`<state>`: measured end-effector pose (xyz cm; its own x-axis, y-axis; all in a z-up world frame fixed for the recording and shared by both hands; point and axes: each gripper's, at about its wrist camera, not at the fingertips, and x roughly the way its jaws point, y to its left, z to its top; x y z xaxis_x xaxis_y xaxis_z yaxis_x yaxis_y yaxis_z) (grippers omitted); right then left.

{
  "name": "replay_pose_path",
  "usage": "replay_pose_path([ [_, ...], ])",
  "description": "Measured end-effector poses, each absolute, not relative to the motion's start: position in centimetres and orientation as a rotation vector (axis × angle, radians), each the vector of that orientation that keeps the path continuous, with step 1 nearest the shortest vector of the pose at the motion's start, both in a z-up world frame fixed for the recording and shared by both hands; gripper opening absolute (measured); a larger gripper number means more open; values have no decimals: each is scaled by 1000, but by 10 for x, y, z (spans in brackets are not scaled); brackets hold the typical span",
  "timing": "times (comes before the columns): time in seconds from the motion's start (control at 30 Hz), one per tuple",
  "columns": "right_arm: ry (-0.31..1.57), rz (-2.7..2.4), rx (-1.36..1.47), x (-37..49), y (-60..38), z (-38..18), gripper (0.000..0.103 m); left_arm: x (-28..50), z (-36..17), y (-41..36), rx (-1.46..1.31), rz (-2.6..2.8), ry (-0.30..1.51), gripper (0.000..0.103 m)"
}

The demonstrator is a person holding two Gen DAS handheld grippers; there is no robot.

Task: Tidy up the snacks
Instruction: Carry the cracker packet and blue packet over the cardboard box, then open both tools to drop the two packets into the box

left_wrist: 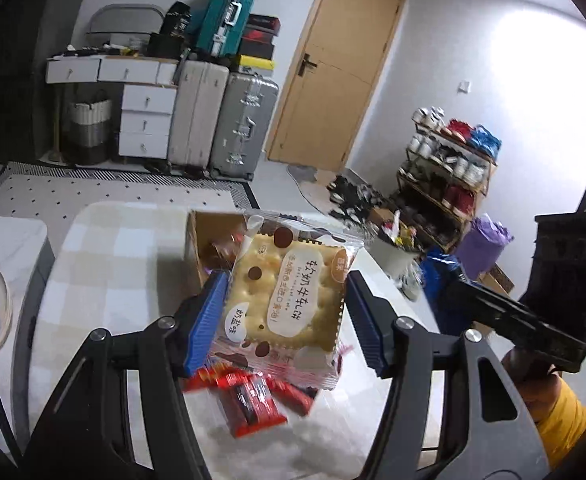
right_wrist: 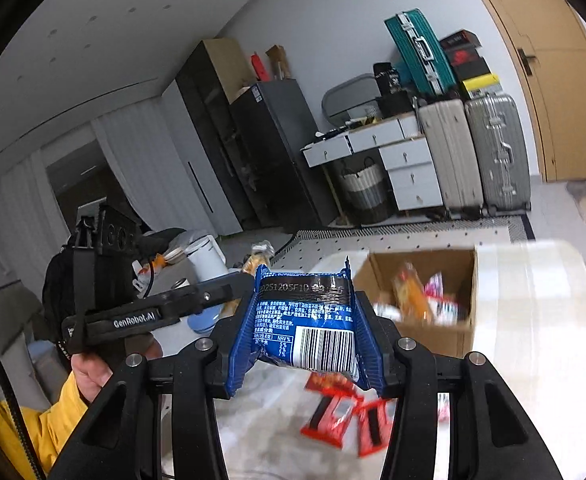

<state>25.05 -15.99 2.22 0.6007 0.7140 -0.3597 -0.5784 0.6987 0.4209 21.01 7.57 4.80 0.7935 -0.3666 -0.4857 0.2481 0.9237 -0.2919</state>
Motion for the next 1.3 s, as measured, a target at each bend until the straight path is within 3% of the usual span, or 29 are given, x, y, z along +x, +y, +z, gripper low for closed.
replay_pose_path([
  [0.33, 556, 701, 274, 336, -147, 46, 48, 290, 87, 79, -178, -321, 516, 57],
  [0.6, 612, 642, 290, 408, -149, 34, 48, 380, 83, 68, -163, -300, 565, 57],
  [0.87, 740, 597, 266, 462, -146, -13, 48, 463, 16, 38, -91, -263, 690, 57],
  [1.3, 882, 578, 227, 487, -132, -81, 48, 525, -79, 12, -47, -255, 830, 58],
])
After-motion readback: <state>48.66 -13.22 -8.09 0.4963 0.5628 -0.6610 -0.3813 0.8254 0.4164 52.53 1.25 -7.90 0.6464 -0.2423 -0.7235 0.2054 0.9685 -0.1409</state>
